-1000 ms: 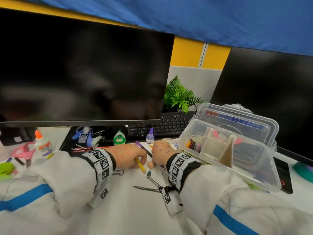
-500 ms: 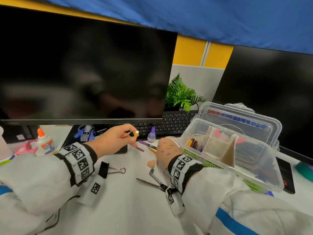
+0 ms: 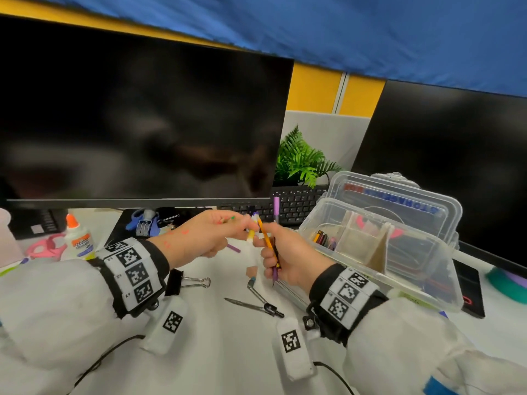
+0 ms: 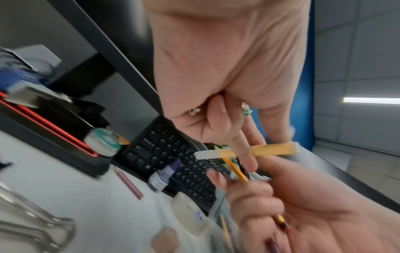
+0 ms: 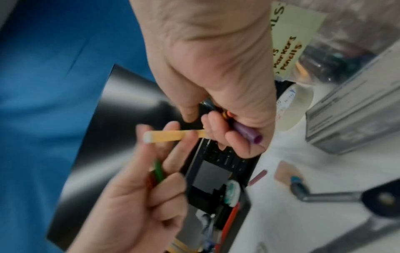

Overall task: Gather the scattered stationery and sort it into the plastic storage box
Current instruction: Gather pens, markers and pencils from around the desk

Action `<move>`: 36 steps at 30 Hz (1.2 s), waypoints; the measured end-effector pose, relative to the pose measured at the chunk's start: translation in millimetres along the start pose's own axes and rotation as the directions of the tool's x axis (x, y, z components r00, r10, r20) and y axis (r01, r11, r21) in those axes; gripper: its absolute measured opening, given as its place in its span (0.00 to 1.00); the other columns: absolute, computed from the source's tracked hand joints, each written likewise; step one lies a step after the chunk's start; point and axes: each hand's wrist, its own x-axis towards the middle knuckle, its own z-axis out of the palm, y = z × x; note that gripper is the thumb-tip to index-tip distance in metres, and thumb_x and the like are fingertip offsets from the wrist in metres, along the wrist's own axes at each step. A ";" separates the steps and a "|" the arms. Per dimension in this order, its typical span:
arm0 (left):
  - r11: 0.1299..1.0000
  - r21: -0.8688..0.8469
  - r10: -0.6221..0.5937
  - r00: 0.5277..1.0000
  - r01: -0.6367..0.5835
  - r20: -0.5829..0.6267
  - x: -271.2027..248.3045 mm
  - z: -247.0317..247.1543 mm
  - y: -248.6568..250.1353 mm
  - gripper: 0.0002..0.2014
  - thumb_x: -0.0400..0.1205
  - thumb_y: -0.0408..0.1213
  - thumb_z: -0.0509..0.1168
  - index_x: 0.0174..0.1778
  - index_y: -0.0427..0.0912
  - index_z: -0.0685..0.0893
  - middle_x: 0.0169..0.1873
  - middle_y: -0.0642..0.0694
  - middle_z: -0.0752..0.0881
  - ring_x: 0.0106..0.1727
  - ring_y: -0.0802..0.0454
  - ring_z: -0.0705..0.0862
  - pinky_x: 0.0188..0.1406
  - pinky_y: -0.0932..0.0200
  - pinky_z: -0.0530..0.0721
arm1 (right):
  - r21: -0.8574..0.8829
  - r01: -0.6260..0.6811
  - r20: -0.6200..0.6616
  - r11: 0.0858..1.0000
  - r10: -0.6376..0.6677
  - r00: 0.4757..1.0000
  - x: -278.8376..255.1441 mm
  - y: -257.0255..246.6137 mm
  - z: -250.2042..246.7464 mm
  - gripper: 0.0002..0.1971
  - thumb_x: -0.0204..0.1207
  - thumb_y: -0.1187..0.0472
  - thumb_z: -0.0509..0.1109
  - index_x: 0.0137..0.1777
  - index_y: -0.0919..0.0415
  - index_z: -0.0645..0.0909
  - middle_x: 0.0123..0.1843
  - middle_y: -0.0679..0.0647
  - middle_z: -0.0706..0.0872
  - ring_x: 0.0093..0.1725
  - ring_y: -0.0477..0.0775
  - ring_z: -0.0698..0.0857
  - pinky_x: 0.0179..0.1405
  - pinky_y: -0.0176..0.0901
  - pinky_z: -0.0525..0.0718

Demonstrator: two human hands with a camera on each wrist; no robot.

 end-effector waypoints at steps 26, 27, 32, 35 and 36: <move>0.979 0.191 -0.065 0.995 0.077 -0.069 70.7 88.3 11.7 0.19 0.81 0.55 0.71 0.49 0.42 0.95 0.36 0.54 0.94 0.18 0.60 0.66 0.16 0.69 0.65 | -0.242 0.018 -0.418 0.970 -0.121 0.900 10.1 -57.6 -62.8 0.19 0.88 0.63 0.52 0.75 0.71 0.67 0.59 0.68 0.82 0.62 0.62 0.81 0.67 0.52 0.77; 0.979 0.190 -0.071 0.997 0.077 -0.041 71.1 85.9 10.0 0.20 0.82 0.57 0.69 0.50 0.42 0.94 0.37 0.54 0.94 0.21 0.59 0.66 0.18 0.67 0.66 | -0.250 -0.019 -0.433 0.968 -0.094 0.897 12.9 -57.8 -61.9 0.21 0.87 0.61 0.54 0.76 0.71 0.66 0.67 0.68 0.80 0.67 0.64 0.79 0.72 0.56 0.75; 0.710 0.703 -0.036 0.999 0.039 -0.019 74.4 39.0 -9.4 0.14 0.83 0.49 0.70 0.49 0.42 0.92 0.42 0.45 0.91 0.41 0.49 0.87 0.41 0.58 0.84 | -0.331 0.052 -0.451 0.942 -0.206 0.869 -2.9 -55.8 -54.5 0.24 0.85 0.63 0.61 0.79 0.69 0.67 0.74 0.64 0.77 0.72 0.64 0.78 0.69 0.53 0.77; 0.369 0.925 -0.164 0.986 0.089 -0.030 76.8 11.9 -23.7 0.15 0.82 0.41 0.72 0.65 0.48 0.88 0.62 0.48 0.87 0.63 0.48 0.85 0.64 0.56 0.82 | -0.633 0.047 -0.403 0.773 -0.380 0.833 -15.3 -49.1 -46.4 0.28 0.79 0.52 0.70 0.75 0.64 0.70 0.65 0.59 0.80 0.62 0.62 0.82 0.57 0.50 0.78; 0.311 0.946 -0.195 0.980 0.089 -0.028 78.1 7.1 -29.2 0.18 0.82 0.40 0.72 0.68 0.50 0.86 0.65 0.49 0.85 0.67 0.48 0.83 0.67 0.56 0.80 | -0.720 0.045 -0.361 0.693 -0.429 0.828 -19.1 -44.3 -42.6 0.27 0.78 0.49 0.70 0.71 0.62 0.71 0.67 0.60 0.79 0.64 0.63 0.81 0.56 0.49 0.77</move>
